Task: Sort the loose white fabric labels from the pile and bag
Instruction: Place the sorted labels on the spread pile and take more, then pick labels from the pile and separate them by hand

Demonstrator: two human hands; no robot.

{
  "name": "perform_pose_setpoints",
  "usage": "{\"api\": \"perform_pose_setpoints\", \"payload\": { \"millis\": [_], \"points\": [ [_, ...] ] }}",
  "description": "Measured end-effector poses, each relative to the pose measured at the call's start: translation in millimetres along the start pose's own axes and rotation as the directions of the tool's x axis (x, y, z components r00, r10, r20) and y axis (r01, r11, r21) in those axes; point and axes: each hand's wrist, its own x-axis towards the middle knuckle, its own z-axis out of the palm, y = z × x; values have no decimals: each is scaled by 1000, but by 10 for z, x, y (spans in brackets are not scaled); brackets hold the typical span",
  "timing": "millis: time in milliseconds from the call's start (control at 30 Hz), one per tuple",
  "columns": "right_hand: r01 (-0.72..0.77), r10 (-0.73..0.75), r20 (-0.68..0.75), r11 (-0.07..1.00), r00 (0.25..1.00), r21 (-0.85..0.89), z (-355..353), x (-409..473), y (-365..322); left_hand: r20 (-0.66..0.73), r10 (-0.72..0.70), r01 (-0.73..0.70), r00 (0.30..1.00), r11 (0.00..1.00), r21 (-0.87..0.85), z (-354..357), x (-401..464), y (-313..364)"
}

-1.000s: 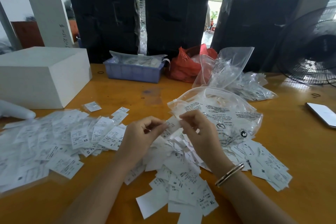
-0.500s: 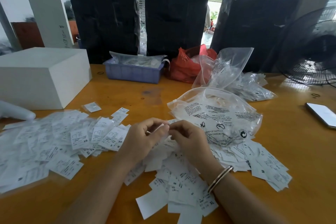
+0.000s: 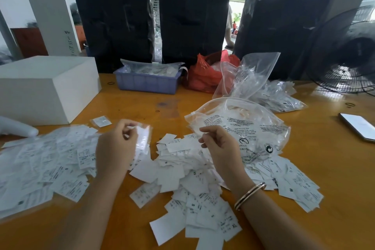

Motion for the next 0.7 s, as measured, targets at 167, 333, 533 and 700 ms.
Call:
{"api": "perform_pose_setpoints", "payload": {
  "millis": [167,333,533,700],
  "points": [
    [47,-55,-70,993,996,-111,-78,58,-1,-6,-105,98,994,899,427,-9,44,-218],
    [68,-88,-187,991,978,-111,-165,202,-5,106,-198,77,974,740,668,34,49,-246],
    [38,-122,-267,953,956,-300,-387,640,-20,108,118,-153,987,895,419,94,-15,-130],
    [-52,167,64,611,984,-790,-501,907,238,407,403,-441,820,898,-1,190,-141,26]
  ]
}}
